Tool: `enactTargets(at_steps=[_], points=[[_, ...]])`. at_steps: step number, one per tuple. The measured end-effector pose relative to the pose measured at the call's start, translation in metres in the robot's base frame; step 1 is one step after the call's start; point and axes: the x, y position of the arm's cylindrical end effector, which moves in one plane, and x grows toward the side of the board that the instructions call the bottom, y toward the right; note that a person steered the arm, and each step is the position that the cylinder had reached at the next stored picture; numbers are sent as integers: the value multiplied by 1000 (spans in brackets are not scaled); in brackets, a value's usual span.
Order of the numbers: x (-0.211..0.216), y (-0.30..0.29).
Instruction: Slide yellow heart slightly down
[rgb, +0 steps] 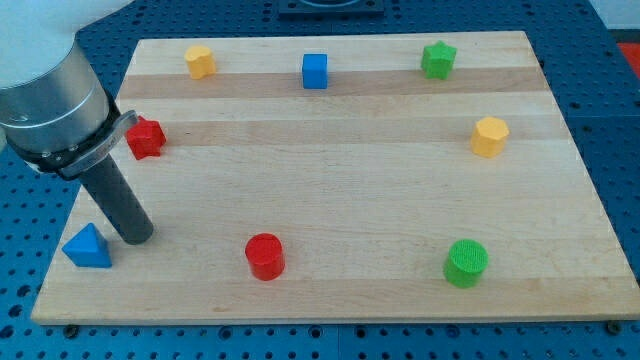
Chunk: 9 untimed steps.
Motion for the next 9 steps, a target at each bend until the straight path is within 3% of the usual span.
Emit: enactTargets(at_steps=[2,4,5,8,9], points=[[0,8],[-17,139],[-41,152],[-257,56],[-334,73]])
